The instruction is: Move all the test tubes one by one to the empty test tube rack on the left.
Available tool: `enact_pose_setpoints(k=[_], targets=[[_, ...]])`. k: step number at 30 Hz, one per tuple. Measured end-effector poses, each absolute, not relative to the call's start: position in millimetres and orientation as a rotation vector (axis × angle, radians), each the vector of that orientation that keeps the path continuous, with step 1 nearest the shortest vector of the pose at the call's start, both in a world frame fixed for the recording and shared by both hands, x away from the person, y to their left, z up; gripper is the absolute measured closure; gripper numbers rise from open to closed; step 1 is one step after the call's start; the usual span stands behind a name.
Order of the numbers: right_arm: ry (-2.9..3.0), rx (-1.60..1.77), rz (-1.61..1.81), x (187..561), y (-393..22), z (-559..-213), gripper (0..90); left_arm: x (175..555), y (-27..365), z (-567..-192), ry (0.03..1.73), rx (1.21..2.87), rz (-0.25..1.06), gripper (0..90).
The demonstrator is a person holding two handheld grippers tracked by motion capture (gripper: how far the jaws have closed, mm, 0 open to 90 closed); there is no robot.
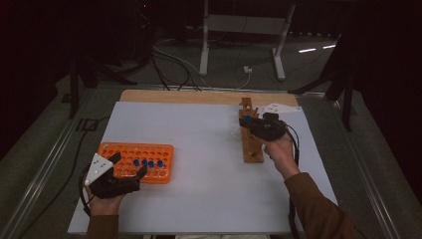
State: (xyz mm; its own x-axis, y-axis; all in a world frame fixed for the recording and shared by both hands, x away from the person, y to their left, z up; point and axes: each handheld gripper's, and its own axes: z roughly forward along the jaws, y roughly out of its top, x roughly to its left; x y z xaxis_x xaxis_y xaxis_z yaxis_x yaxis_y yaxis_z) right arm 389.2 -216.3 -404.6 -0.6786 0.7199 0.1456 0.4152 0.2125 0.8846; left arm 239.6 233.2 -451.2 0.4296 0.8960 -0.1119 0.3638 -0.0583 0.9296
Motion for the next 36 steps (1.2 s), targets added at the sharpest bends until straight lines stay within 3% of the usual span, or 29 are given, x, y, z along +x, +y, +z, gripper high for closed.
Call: enact_pose_setpoints(k=[14, 36], targets=[[2.296, 1.007, 1.427, 368.8, -196.3, -405.4, 76.5, 240.3, 210.6, -432.7, 1.079, 1.658, 0.684, 1.3], [2.422, 0.917, 1.411, 346.5, -164.6, -402.8, 76.4, 255.8, 137.6, -421.8, 0.935, 1.760, 0.608, 1.3]])
